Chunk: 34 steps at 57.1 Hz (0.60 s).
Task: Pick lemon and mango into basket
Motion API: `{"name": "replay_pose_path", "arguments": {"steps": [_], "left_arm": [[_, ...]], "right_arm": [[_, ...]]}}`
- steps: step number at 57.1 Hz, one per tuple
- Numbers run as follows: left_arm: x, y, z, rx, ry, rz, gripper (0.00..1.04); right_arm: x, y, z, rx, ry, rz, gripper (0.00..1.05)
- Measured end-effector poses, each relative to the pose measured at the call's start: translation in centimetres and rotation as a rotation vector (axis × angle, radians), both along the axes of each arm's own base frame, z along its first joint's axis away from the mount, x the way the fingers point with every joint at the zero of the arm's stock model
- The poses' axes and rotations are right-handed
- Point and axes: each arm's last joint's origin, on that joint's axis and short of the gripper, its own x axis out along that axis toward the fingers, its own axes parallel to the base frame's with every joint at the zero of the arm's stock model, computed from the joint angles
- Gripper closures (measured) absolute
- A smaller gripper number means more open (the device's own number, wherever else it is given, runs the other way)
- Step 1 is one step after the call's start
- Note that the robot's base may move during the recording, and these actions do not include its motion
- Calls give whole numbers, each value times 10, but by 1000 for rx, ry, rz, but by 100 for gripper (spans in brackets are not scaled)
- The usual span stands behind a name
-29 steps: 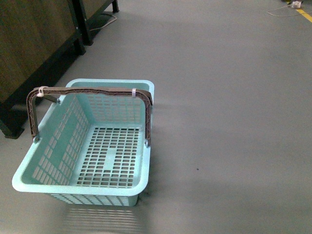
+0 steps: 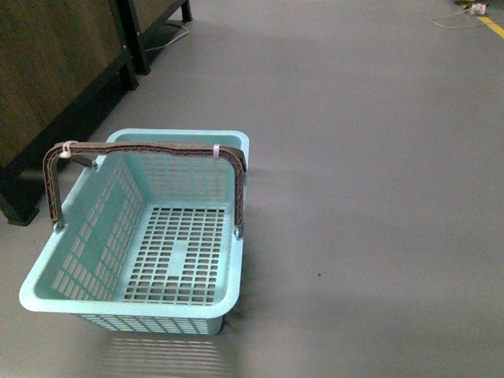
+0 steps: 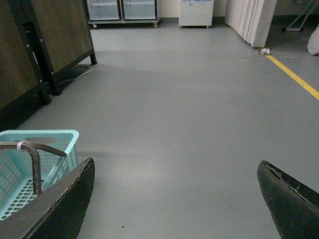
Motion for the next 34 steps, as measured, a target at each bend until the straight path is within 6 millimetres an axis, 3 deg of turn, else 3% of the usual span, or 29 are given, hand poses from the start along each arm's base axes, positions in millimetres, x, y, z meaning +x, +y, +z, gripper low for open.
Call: {"name": "replay_pose_path", "arguments": {"steps": [3, 7, 15, 21, 25, 34], "left_arm": [[0, 0, -1, -35, 64, 38, 7], [5, -1, -1, -130, 273, 108, 7], [28, -3, 3, -324, 356, 93, 7], [55, -4, 12, -488, 357, 56, 7], [83, -4, 13, -645, 377, 84, 7], [136, -13, -6, -871, 468, 152, 7]], "right_arm": [[0, 0, 0, 0, 0, 0, 9], [0, 0, 0, 0, 0, 0, 9], [0, 0, 0, 0, 0, 0, 9], [0, 0, 0, 0, 0, 0, 9], [0, 0, 0, 0, 0, 0, 9], [0, 0, 0, 0, 0, 0, 9]]}}
